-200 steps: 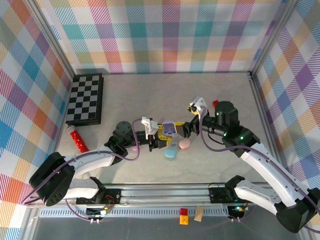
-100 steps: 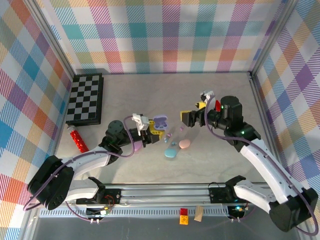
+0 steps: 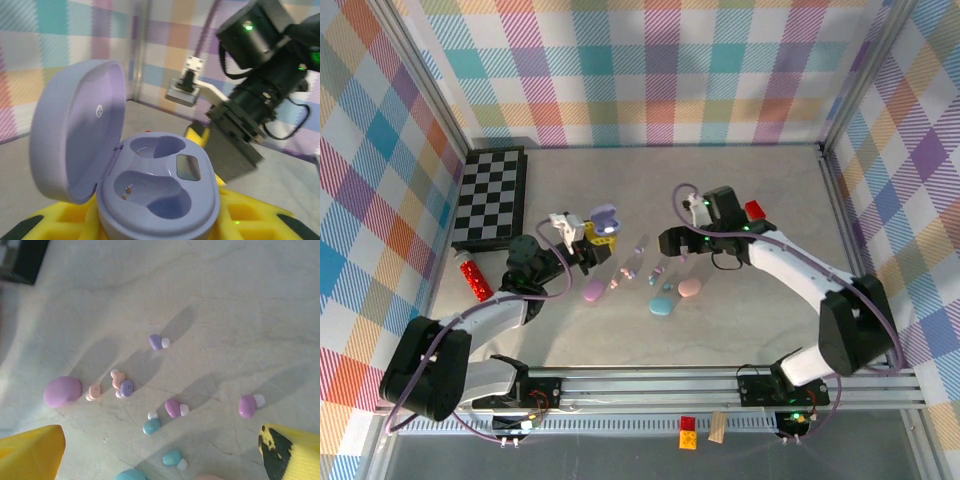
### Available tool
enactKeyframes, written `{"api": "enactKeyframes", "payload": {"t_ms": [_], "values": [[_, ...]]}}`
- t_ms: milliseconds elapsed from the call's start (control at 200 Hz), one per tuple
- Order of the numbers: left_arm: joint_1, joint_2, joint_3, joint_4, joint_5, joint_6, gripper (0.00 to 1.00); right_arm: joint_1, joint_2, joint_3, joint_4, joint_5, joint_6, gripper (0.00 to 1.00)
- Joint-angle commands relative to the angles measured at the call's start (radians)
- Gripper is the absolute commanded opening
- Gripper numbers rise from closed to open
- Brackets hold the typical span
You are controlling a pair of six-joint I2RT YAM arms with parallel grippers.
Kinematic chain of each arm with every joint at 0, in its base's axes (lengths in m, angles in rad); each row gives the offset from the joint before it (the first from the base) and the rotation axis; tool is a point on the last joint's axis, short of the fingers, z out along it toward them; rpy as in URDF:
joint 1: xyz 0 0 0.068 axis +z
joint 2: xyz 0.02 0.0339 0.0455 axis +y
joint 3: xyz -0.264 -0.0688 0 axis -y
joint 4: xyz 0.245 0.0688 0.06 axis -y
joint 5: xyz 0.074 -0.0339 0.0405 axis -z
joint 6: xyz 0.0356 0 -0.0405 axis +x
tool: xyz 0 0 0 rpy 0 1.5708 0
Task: Insert the wireless bluetooth earbuds into the charging case
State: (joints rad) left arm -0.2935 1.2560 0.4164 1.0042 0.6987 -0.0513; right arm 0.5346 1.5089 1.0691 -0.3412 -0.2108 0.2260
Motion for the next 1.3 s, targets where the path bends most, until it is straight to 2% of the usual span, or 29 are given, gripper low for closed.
{"api": "enactKeyframes", "payload": {"t_ms": [0,135,225,325,450,580,890,1045,1295], "values": [[0.065,0.033,0.005,0.117,0.02,-0.042,0.38,0.057,0.069,0.091,-0.096,0.098,-0.1,0.98],[0.142,0.059,0.037,0.116,0.012,-0.029,0.38,0.132,0.19,0.195,-0.151,0.242,-0.161,0.98],[0.201,0.078,0.054,0.117,0.011,-0.027,0.38,0.162,0.264,0.256,-0.166,0.293,-0.187,0.97],[0.263,0.094,0.065,0.125,0.011,-0.038,0.38,0.192,0.339,0.323,-0.191,0.327,-0.217,0.9],[0.317,0.106,0.068,0.137,-0.035,-0.057,0.38,0.239,0.435,0.412,-0.246,0.418,-0.264,0.75],[0.324,0.088,0.071,0.094,-0.061,-0.039,0.38,0.288,0.514,0.486,-0.278,0.521,-0.314,0.67],[0.326,0.018,0.08,-0.027,-0.077,0.021,0.38,0.344,0.678,0.651,-0.347,0.661,-0.382,0.57],[0.33,0.013,0.086,-0.043,-0.076,0.029,0.38,0.35,0.742,0.724,-0.379,0.699,-0.397,0.47],[0.333,0.017,0.093,-0.03,-0.058,0.021,0.38,0.35,0.779,0.754,-0.377,0.741,-0.423,0.4]]}}
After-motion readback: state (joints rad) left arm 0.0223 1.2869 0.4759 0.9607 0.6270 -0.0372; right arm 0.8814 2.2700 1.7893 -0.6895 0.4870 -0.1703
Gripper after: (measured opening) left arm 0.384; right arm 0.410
